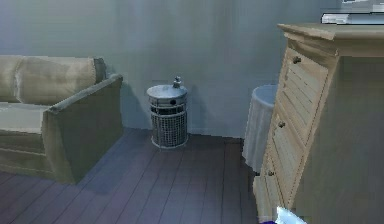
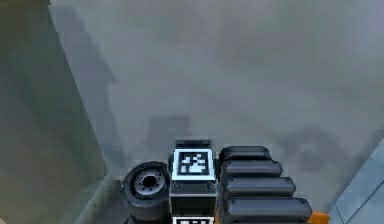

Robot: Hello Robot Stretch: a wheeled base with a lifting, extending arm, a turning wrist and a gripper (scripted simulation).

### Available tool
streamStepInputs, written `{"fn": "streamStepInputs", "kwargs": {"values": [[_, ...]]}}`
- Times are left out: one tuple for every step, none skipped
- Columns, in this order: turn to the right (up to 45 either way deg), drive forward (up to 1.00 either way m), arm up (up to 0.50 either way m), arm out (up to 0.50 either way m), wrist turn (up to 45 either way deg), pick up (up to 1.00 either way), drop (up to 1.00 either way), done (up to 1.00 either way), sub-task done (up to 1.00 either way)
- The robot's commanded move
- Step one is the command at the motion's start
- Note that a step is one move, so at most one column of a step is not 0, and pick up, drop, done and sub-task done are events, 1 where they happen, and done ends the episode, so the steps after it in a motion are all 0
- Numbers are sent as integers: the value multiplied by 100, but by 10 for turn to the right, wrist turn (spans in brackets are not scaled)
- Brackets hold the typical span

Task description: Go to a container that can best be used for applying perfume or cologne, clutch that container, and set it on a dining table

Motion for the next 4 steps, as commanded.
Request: {"fn": "streamStepInputs", "kwargs": {"values": [[0,55,0,0,0,0,0,0,0],[90,0,0,0,0,0,0,0,0],[0,100,0,0,0,0,0,0,0],[60,0,0,0,0,0,0,0,0]]}}
